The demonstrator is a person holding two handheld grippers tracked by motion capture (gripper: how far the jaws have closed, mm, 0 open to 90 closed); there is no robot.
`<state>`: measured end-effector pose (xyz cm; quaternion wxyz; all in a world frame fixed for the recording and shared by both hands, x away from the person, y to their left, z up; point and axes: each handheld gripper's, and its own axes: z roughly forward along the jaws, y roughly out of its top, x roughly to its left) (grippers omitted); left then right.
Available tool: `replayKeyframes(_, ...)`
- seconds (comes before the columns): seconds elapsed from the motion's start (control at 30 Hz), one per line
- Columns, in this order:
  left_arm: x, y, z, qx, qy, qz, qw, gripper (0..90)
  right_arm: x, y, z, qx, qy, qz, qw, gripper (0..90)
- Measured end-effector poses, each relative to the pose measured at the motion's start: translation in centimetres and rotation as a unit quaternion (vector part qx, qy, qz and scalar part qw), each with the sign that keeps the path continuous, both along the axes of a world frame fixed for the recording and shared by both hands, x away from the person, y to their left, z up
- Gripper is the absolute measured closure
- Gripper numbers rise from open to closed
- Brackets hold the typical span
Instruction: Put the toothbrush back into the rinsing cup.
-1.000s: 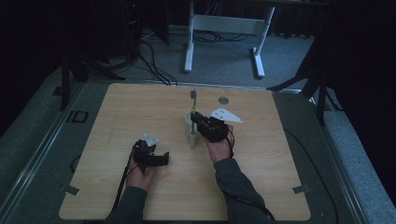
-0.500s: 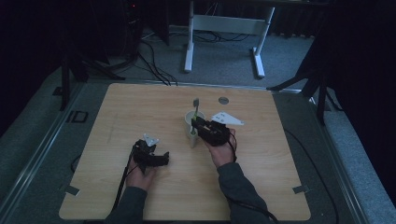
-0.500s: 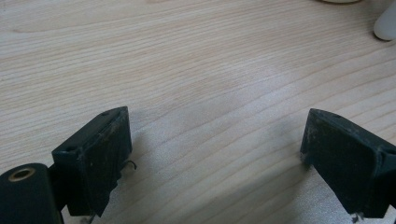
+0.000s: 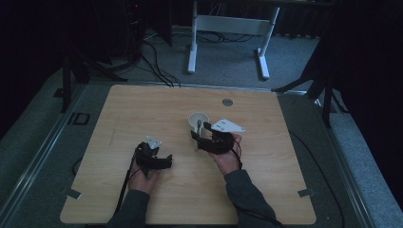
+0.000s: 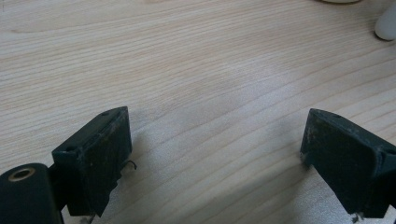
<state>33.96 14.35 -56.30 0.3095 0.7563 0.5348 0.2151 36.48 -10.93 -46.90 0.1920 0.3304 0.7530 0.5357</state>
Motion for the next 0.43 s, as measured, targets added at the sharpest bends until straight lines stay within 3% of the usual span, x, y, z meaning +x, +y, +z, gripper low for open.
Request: replayKeyframes(0.43,0.0,0.0,0.0,0.0,0.0,0.0,1.0,9.1,0.15,-0.57,-0.24,-0.01,0.014,0.007,0.9998,37.9)
